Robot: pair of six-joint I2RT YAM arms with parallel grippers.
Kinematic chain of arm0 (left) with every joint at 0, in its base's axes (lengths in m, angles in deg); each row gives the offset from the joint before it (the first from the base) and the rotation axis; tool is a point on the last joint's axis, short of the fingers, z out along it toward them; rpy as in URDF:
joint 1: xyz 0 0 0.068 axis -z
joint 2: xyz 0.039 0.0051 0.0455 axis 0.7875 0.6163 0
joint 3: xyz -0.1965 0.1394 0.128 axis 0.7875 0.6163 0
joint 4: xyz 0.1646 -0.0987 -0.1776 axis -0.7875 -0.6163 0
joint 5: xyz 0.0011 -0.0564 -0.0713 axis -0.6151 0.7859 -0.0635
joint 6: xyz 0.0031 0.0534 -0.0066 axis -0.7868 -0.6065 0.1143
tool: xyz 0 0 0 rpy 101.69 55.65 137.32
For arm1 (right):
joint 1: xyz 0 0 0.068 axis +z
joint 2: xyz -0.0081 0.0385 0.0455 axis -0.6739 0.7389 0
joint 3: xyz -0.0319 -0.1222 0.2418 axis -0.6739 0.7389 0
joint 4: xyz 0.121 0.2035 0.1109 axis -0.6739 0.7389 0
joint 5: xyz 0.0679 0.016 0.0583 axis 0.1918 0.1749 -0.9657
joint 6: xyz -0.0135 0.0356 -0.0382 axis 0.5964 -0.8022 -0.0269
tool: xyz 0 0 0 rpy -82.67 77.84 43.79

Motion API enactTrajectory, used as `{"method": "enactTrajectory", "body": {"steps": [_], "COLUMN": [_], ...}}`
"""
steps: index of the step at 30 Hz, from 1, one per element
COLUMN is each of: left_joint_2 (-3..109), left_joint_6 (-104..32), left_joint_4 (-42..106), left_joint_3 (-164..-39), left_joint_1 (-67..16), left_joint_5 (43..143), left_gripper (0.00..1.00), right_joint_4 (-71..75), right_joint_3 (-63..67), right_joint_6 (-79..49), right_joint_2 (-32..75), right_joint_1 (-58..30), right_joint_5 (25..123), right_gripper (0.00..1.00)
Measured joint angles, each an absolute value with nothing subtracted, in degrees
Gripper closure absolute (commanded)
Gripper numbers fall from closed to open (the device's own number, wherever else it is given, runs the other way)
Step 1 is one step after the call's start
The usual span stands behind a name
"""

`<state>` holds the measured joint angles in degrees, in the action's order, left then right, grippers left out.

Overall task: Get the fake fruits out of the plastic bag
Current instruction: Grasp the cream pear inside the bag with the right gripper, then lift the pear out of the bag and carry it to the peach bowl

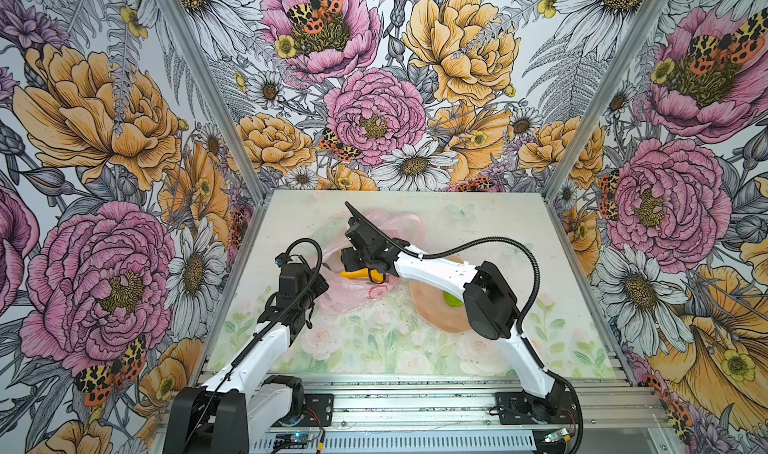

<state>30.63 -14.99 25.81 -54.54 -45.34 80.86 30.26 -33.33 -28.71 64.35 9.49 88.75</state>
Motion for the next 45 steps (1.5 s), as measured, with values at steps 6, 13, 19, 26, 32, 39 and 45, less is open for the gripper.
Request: {"method": "enactTrajectory", "body": {"steps": [6, 13, 19, 26, 32, 39, 45], "left_joint_2": [31.18, 31.51, 31.51, 31.51, 32.01, 32.01, 31.66], "left_joint_6": [-15.01, -15.01, -15.01, -15.01, -15.01, -15.01, -15.03], "left_joint_4": [26.03, 26.01, 26.01, 26.03, 26.45, 26.47, 26.45], "left_joint_3": [-54.54, -54.54, -54.54, -54.54, -54.54, -54.54, -54.54], "left_joint_1": [-45.34, -45.38, -45.38, -45.45, -45.45, -45.45, -45.47], "left_joint_5": [80.83, 80.81, 80.81, 80.81, 80.81, 80.81, 80.42], "left_gripper": [1.0, 1.0, 1.0, 1.0, 1.0, 1.0, 1.0], "right_joint_4": [28.67, 23.22, 18.81, 16.62, 16.54, 15.79, 12.93], "right_joint_3": [-24.12, -7.56, 7.33, 20.62, 27.09, 28.11, 28.92], "right_joint_6": [-27.53, -24.03, -19.77, -16.67, -15.99, -12.78, -9.91], "right_joint_2": [57.37, 44.52, 32.72, 20.89, 15.65, 17.55, 21.57], "right_joint_1": [9.49, 9.6, 10.15, 11.3, 11.26, 9.73, 7.89], "right_joint_5": [89.01, 90.56, 94.06, 101.34, 109.4, 116.99, 120.77], "right_gripper": [0.41, 0.42, 0.42, 0.42, 0.43, 0.43, 0.43]}}
